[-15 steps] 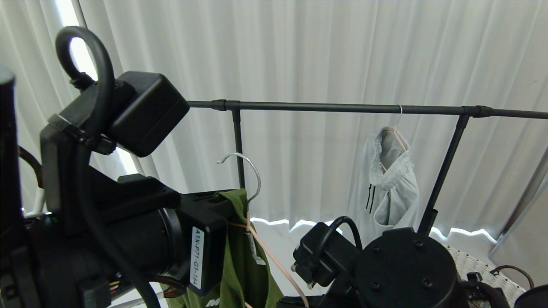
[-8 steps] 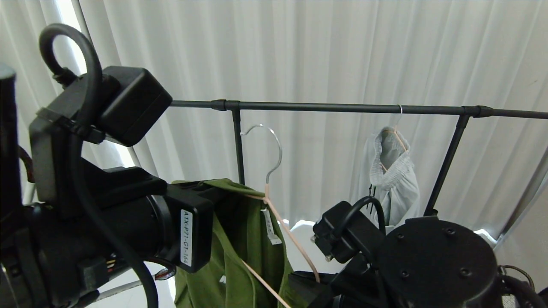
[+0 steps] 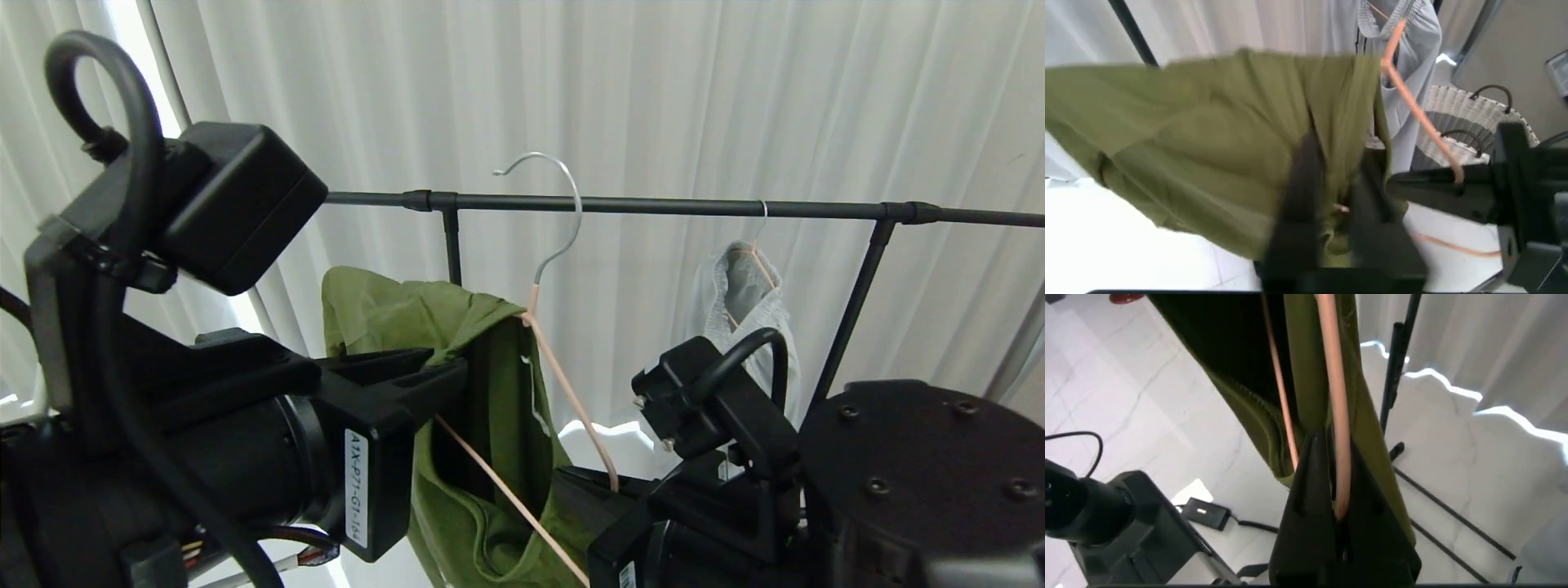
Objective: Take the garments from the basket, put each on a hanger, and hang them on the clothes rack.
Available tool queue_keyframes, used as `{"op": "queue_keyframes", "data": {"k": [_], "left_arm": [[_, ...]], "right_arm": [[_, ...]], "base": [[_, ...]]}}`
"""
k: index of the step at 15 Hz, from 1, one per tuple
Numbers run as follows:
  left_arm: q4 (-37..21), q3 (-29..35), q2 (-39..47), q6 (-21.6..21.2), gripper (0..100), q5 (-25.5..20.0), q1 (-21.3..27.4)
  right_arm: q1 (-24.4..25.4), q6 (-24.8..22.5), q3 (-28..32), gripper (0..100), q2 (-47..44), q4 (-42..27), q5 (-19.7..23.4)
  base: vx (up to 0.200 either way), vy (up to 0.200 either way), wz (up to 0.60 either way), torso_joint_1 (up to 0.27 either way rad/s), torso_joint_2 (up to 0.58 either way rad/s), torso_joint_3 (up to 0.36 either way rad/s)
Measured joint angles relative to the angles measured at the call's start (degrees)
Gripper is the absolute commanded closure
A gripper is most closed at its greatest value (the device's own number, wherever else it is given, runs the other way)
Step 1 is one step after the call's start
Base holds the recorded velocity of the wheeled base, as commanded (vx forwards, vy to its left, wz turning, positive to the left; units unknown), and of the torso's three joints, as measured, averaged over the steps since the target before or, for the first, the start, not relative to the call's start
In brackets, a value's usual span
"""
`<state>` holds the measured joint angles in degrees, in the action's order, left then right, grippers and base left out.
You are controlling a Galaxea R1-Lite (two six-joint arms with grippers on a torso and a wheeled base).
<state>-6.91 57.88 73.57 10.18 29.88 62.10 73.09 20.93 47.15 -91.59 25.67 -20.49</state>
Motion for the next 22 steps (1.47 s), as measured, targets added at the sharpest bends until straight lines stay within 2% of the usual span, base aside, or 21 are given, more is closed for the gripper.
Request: {"op": "queue_keyframes", "data": {"k": [6,7,9,10,12,13,15,17,19,22], "left_arm": [[0.07,-2.40,-2.73,-0.30,0,-0.05,1.62],[0.07,-3.61,-4.12,-1.84,0,-0.07,2.10],[0.10,-7.12,-8.52,-10.28,0,-1.67,2.54],[0.05,-9.09,-11.14,-14.34,0,-4.45,2.26],[0.00,-13.40,-16.57,-20.76,0,-15.65,-0.50],[0.05,-15.08,-18.44,-23.06,0,-19.50,-2.43],[0.05,-16.90,-19.99,-24.95,0,-25.56,-4.22],[0.00,-17.51,-19.55,-25.23,0,-32.31,-4.58],[0.02,-18.55,-18.22,-27.44,0,-36.74,-4.08],[0.05,-21.28,-15.20,-30.78,0,-39.62,-3.36]], "right_arm": [[-0.30,-6.02,-2.29,100,3.56,3.72,-0.35],[-0.39,-6.75,-3.85,100,4.19,4.13,-0.28],[-0.74,-8.68,-8.81,100,6.41,4.32,0.68],[-0.83,-9.36,-11.39,100,7.88,4.35,1.96],[-0.85,-11.90,-17.08,100,11.57,4.43,6.64],[-0.83,-13.71,-19.54,100,13.31,4.40,9.08],[-0.02,-16.23,-23.20,100,15.79,4.43,11.65],[2.15,-17.13,-25.25,100,16.76,4.44,12.13],[4.61,-17.24,-26.45,100,17.01,4.44,12.07],[7.50,-17.26,-27.01,100,16.65,4.44,11.98]], "base": [[0.000,0.000,0.00,0.000,0.00,0.000],[0.000,0.000,0.00,0.000,0.00,0.000],[0.000,0.000,0.00,0.000,0.00,0.000],[0.000,0.000,0.00,0.000,0.00,0.000],[0.000,0.000,0.00,0.000,0.00,0.000],[0.000,0.000,0.00,0.000,0.00,0.000],[0.000,0.000,0.00,0.000,0.00,0.000],[0.000,0.000,0.00,0.000,0.00,0.000],[0.000,0.000,0.00,0.000,0.00,0.000],[0.000,0.000,0.00,0.000,0.00,0.000]]}}
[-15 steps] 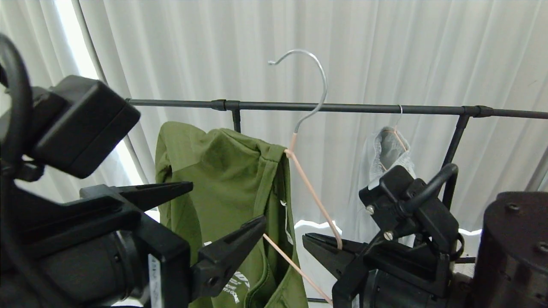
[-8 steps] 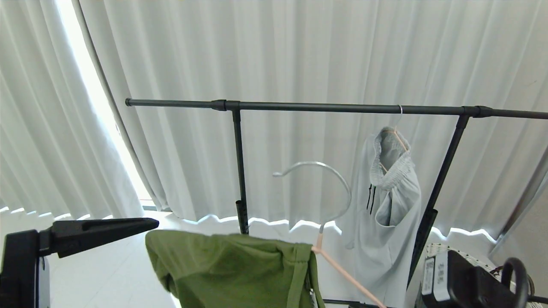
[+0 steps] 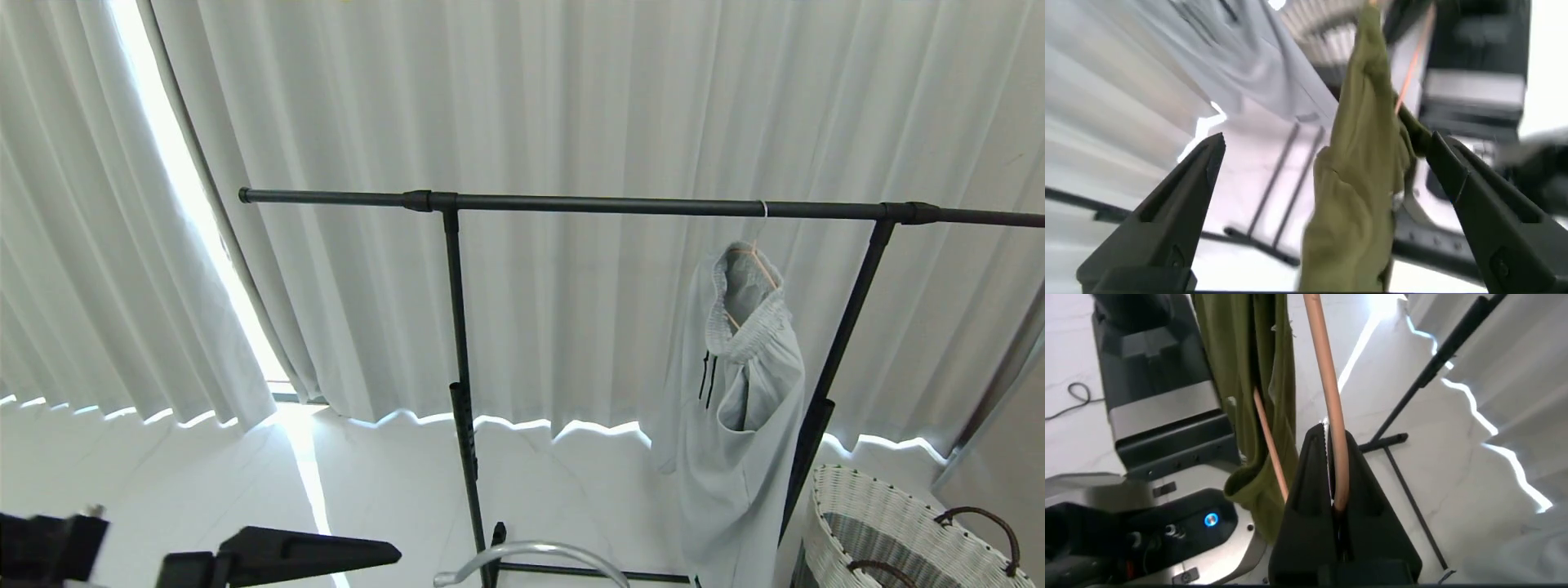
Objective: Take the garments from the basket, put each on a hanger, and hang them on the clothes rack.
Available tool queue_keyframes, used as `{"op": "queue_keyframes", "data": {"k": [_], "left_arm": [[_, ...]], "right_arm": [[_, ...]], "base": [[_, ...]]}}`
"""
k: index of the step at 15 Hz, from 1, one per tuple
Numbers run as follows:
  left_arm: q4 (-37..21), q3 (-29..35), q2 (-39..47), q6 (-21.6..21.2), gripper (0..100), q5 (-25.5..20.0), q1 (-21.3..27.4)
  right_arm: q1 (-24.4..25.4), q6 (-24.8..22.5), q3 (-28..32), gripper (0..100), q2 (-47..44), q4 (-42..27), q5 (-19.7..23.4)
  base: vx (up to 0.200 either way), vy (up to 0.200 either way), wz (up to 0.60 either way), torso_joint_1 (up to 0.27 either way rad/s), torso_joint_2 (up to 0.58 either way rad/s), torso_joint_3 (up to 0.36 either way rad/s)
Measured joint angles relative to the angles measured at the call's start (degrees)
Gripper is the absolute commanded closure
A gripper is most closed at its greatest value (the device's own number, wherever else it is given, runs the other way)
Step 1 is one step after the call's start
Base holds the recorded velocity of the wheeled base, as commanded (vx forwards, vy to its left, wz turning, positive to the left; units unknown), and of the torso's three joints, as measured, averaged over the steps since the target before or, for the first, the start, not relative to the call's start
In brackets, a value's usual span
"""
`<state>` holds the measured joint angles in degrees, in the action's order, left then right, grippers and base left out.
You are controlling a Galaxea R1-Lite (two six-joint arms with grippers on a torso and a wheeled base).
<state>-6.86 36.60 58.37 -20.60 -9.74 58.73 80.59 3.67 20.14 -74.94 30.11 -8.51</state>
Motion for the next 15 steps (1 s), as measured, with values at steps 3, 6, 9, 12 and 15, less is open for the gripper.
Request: {"op": "queue_keyframes", "data": {"k": [3,6,9,12,15], "left_arm": [[0.05,-1.76,2.66,-0.33,0,-0.57,1.29],[0.22,-3.15,4.06,0.09,0,-0.55,1.51],[0.29,-3.39,5.02,0.30,0,-0.49,0.80],[0.73,-3.58,5.66,0.30,0,-0.46,0.33],[2.79,-4.10,6.23,0.33,0,-0.49,0.28]], "right_arm": [[0.83,0.00,0.04,100,-0.76,0.02,-0.09],[1.00,-0.30,0.22,100,-1.13,0.10,-0.13],[1.07,-0.96,0.34,100,-1.24,0.11,-0.13],[1.77,-1.13,0.44,100,-1.16,0.23,-0.13],[2.84,-1.67,0.56,100,-1.13,2.45,-0.27]], "base": [[0.000,0.000,0.00,0.000,0.00,0.000],[0.000,0.000,0.00,0.000,0.00,0.000],[0.000,0.000,0.00,0.000,0.00,0.000],[0.000,0.000,0.00,0.000,0.00,0.000],[0.000,0.000,0.00,0.000,0.00,0.000]]}}
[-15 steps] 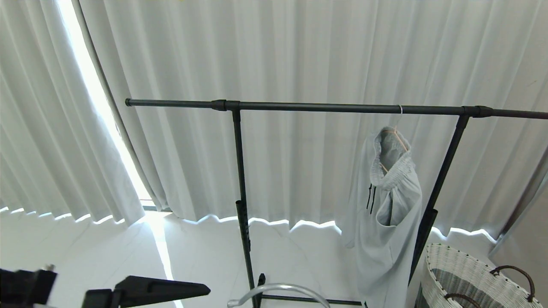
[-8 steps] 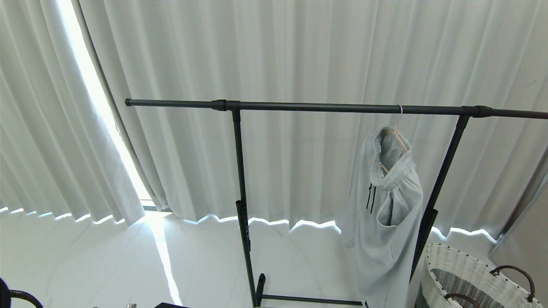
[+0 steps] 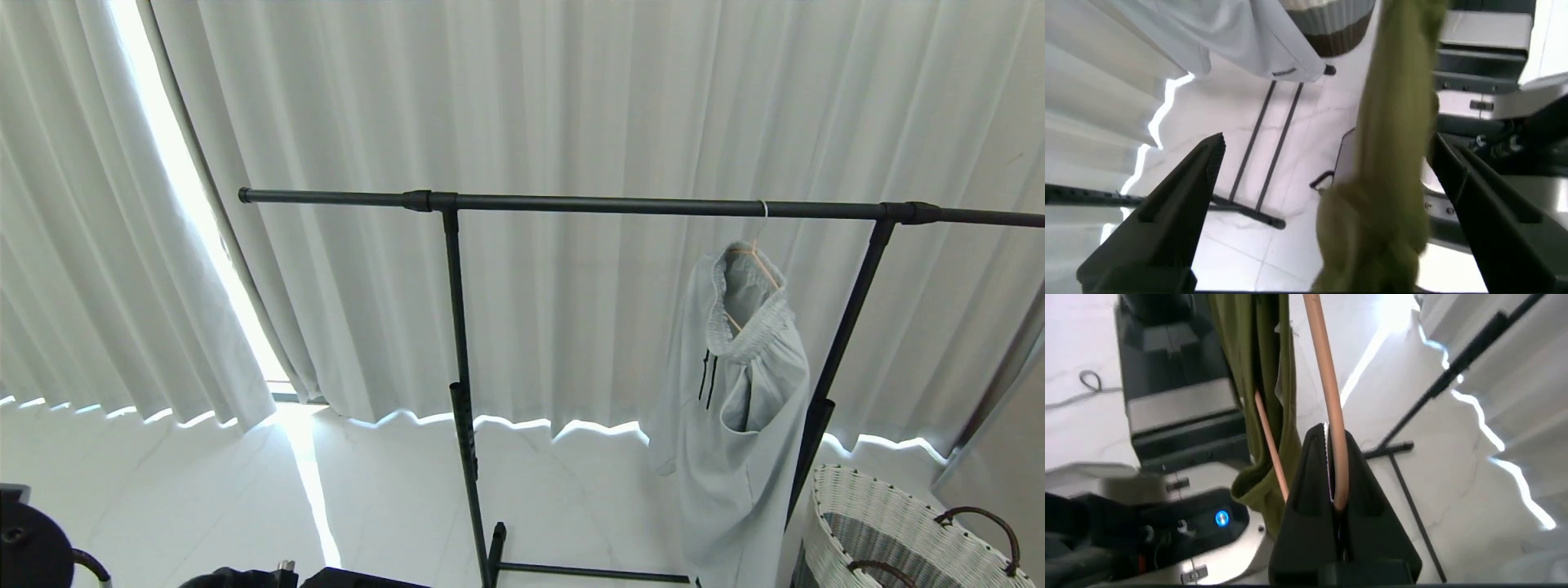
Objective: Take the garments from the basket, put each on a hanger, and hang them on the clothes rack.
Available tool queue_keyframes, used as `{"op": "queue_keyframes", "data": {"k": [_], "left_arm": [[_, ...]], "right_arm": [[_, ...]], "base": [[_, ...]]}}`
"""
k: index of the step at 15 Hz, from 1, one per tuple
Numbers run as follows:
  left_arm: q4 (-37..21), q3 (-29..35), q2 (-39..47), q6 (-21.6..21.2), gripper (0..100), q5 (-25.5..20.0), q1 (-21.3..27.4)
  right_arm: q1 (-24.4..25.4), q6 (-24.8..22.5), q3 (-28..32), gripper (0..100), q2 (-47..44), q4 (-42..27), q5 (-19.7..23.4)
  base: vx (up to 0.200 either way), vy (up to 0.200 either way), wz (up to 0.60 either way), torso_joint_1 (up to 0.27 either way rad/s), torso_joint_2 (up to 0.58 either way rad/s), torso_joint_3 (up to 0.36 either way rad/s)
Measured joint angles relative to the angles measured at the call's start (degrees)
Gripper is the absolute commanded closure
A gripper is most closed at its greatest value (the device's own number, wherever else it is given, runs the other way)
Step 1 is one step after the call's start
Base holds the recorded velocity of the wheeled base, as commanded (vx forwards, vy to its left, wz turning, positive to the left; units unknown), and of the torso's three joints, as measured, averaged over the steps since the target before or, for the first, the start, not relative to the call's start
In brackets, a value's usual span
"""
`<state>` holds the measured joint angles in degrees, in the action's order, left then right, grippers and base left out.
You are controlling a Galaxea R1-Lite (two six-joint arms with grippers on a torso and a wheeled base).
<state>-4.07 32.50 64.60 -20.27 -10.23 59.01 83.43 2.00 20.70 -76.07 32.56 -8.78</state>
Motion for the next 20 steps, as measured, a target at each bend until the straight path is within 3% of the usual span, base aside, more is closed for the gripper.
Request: {"op": "queue_keyframes", "data": {"k": [1,9,10,15,20], "left_arm": [[0.35,-0.28,0.12,-0.02,100,-0.02,0.02],[0.52,-0.80,0.12,-0.15,100,-0.09,0.07],[0.52,-0.80,0.10,-0.15,100,-0.09,0.07],[0.52,-0.89,-0.40,-0.46,100,0.76,0.02],[0.55,-3.47,-3.46,-0.44,100,12.17,-0.52]], "right_arm": [[0.16,-0.48,0.00,100,0.00,0.23,0.00],[0.30,-0.56,-0.12,100,0.11,0.34,-0.17],[0.30,-0.59,-0.23,0,0.13,0.37,-0.20],[-0.96,-0.67,-0.39,0,0.20,0.37,-2.90],[-6.78,-0.67,-0.30,0,0.79,0.30,-4.83]], "base": [[0.000,0.000,0.00,0.000,0.00,0.000],[0.000,0.000,0.00,0.000,0.00,0.000],[0.000,0.000,0.00,0.000,0.00,0.000],[0.000,0.000,0.00,0.000,0.00,0.000],[0.000,0.000,0.00,0.000,0.00,0.000]]}}
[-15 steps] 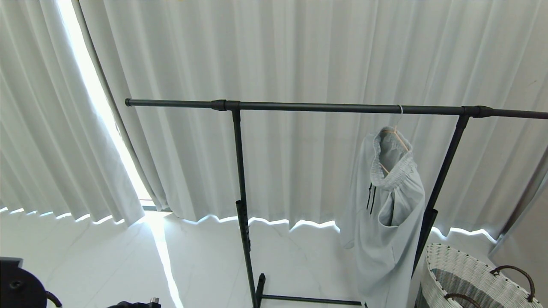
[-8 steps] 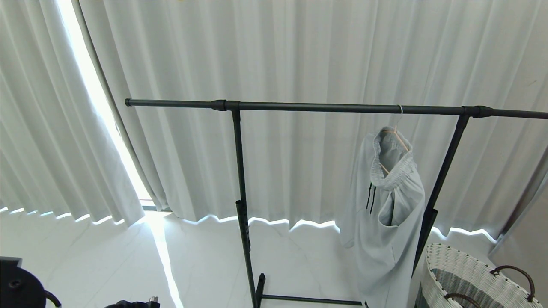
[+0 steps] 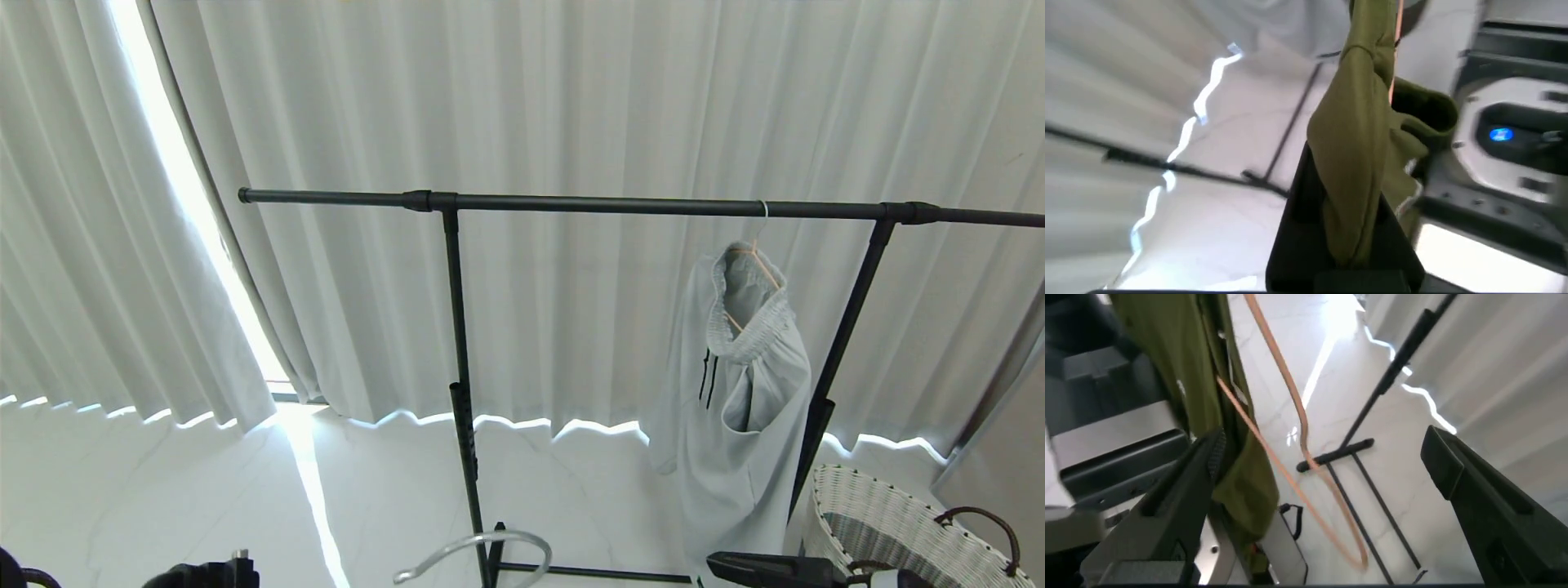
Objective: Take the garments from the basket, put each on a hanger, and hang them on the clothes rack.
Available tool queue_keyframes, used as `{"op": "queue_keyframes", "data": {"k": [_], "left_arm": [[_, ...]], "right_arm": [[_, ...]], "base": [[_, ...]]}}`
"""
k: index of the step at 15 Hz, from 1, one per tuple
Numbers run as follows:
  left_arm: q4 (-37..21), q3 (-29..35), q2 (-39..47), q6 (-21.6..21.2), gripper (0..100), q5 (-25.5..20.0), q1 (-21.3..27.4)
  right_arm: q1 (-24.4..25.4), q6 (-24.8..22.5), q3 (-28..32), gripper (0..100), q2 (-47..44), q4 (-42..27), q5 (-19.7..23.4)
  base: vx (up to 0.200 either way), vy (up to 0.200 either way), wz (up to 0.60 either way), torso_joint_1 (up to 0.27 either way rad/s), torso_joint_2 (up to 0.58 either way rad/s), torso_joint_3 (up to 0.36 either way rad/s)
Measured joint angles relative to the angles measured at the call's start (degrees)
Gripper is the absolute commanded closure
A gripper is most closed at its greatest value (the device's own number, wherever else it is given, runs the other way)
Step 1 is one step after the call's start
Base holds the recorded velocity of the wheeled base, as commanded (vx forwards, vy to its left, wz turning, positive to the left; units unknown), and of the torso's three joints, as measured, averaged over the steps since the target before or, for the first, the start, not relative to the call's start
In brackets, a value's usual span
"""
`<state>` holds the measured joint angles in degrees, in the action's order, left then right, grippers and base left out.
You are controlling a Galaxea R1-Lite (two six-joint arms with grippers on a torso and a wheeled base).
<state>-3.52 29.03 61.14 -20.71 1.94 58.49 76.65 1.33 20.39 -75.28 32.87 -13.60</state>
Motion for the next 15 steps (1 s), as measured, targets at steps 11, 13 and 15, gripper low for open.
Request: {"op": "queue_keyframes", "data": {"k": [11,13,15], "left_arm": [[7.33,6.69,-1.08,6.18,100,3.72,-9.37],[7.68,8.05,-0.78,6.22,100,3.85,-9.44],[8.87,8.75,-0.33,6.22,100,3.86,-9.44]], "right_arm": [[-5.22,8.70,9.78,0,-11.26,0.00,-1.67],[-5.81,10.59,13.80,0,-15.74,0.00,-3.61],[-6.01,11.12,17.20,0,-20.26,-0.02,-4.92]], "base": [[0.000,0.000,0.00,0.000,0.00,0.000],[0.000,0.000,0.00,0.000,0.00,0.000],[0.000,0.000,0.00,0.000,0.00,0.000]]}}
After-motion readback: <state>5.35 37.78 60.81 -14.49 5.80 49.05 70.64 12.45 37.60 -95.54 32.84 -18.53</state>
